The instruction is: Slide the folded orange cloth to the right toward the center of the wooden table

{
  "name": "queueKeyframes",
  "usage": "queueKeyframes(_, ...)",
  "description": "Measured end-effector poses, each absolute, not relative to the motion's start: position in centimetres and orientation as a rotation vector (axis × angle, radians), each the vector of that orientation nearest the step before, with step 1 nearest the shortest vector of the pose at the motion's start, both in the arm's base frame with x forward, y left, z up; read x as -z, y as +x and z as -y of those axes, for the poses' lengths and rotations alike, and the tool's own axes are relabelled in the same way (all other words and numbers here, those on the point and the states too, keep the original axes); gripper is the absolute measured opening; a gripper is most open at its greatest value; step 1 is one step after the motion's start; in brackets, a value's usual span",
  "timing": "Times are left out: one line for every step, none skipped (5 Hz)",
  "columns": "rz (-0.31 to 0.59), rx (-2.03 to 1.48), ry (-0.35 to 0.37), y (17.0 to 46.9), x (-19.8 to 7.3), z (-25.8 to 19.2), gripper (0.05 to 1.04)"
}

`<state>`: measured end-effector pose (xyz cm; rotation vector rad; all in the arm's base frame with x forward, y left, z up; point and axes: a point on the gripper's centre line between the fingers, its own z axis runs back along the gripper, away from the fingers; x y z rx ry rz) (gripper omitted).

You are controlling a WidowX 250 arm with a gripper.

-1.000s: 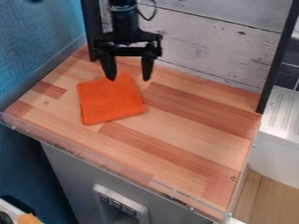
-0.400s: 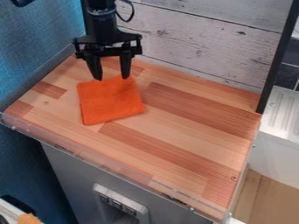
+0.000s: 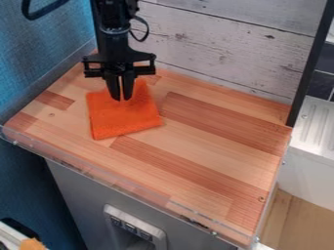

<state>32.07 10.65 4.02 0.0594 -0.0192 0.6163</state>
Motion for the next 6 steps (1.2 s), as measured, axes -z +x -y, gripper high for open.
queueKeyframes(0.018,-0.635,0.070,32.2,-3.3,-10.8,0.071)
queueKeyframes(-0.025,-0.640,0.070,32.0,-1.8,-10.3,0.061)
queueKeyframes(-0.041,-0.632,0.055,32.5,-1.4,-9.6,0.060)
queueKeyframes(-0.053,-0.591,0.034,32.8,-1.3,-8.8,0.060)
queueKeyframes(-0.051,-0.493,0.006,33.1,-1.3,-8.0,0.060)
queueKeyframes(-0.045,-0.396,-0.022,32.6,-1.0,-7.4,0.059)
